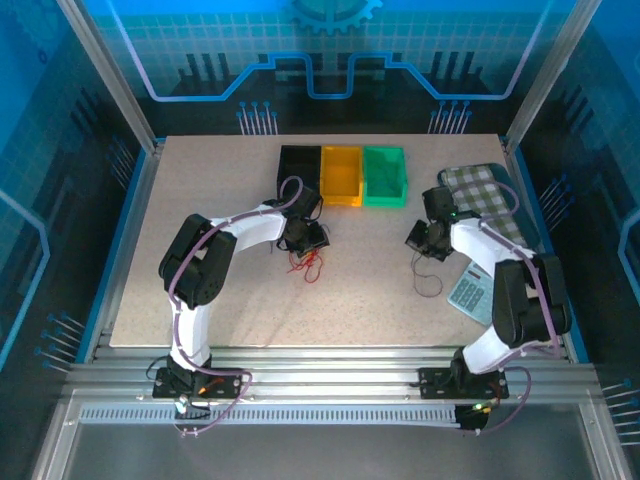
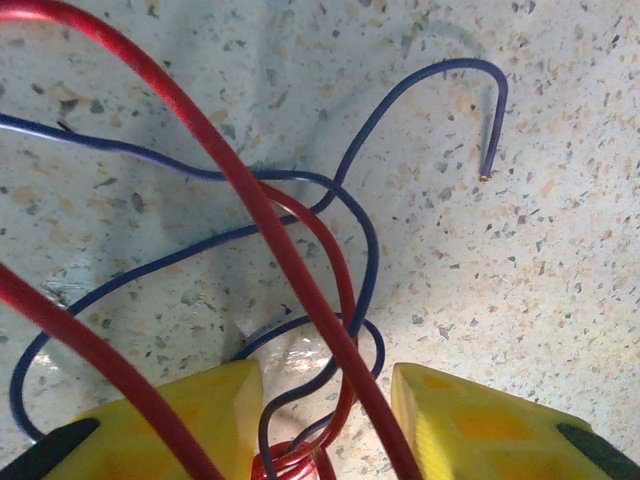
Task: Untangle the cables
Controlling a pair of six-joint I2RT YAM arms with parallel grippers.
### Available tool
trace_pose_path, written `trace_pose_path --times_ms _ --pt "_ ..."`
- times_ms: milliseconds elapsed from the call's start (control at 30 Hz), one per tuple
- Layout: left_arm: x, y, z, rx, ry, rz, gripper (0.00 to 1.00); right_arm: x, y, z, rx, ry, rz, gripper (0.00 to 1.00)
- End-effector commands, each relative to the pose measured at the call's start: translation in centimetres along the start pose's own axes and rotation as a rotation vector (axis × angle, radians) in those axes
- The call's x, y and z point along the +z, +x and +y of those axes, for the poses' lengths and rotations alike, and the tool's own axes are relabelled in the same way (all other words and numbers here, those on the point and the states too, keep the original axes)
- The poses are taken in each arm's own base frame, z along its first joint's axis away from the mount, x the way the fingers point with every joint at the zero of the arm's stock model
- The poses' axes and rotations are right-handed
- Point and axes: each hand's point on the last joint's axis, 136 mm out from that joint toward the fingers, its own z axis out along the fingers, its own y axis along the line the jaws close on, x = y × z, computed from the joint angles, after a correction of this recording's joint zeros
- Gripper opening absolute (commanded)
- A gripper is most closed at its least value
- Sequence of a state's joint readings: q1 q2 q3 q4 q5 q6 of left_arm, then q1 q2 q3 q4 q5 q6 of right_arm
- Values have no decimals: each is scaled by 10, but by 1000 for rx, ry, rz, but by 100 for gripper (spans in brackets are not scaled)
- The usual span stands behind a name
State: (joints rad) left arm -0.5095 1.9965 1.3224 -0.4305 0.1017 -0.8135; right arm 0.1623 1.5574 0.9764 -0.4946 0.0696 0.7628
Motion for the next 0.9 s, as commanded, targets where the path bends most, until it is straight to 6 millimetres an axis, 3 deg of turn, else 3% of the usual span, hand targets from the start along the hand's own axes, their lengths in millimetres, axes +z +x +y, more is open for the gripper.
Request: trace_pose_path --times_ms 0,233,400,567,867 --pt "1 1 11 -41 -32 9 40 -41 -30 28 -103 -97 -95 3" --pt "2 1 13 -51 -31 12 40 -90 -61 59 -158 -164 -187 4" --pt "0 0 14 -48 -32 6 40 -97 -63 65 -177 -174 -190 5" --pt "2 2 14 -50 -29 17 40 -77 -37 52 -155 -148 -112 4" --pt "6 2 13 -59 -18 29 40 -49 32 7 -138 -48 41 7"
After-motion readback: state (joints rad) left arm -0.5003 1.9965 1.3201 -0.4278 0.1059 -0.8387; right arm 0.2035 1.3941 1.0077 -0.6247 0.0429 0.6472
